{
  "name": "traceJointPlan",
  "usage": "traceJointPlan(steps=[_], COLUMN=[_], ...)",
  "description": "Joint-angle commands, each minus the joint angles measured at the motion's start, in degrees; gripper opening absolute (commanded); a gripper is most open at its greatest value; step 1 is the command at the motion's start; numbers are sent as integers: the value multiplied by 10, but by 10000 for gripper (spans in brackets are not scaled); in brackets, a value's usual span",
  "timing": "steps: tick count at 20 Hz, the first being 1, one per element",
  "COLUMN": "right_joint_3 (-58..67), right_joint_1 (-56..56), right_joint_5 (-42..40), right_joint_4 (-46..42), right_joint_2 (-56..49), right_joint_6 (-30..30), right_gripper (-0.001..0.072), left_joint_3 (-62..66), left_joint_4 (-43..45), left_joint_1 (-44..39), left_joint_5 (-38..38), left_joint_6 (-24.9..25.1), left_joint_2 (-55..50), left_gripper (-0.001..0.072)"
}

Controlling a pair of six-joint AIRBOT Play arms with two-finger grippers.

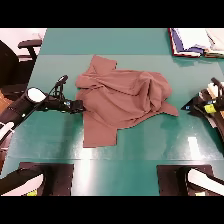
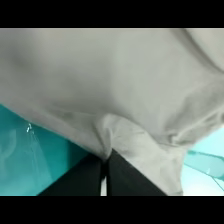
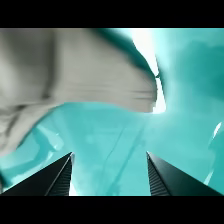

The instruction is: Fold the shirts.

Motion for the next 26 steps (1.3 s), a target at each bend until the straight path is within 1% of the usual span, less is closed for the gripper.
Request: traceJointPlan(steps=[1,3,4,5,9,10,12,13,14,16,19,21,23,26], right_joint_3=[-37,-37,-37,-36,-37,-37,-37,-37,-37,-33,39,125,221,360], right_joint_1=[-30,-30,-30,-30,-30,-27,-10,0,11,22,21,21,21,21], right_joint_5=[-54,-86,-101,-105,-96,-93,-87,-82,-77,-73,-28,-9,-18,-45], right_joint_4=[19,79,97,107,105,106,105,105,105,104,106,106,105,99], right_joint_2=[-56,-83,-92,-101,-128,-130,-126,-119,-107,-63,26,89,148,213], right_joint_6=[-24,-44,-46,-47,-47,-47,-73,-85,-99,-103,-102,-99,-85,-65], right_gripper=[504,499,477,447,445,418,201,76,16,16,16,16,16,16], left_joint_3=[16,16,16,16,16,16,16,16,21,51,141,229,336,508], left_joint_4=[-2,-2,-2,-2,-2,-2,-5,-5,-3,12,44,70,102,150], left_joint_1=[0,0,0,0,0,0,0,0,0,0,2,2,2,2], left_joint_5=[-16,-16,-16,-15,-14,-15,-16,-22,-37,-75,-90,-95,-91,-90], left_joint_6=[3,3,2,2,2,2,2,2,2,1,-6,-19,-21,-51], left_joint_2=[0,0,0,0,0,0,0,0,0,9,77,130,179,219], left_gripper=[23,23,23,23,23,23,23,22,22,22,22,22,22,22])
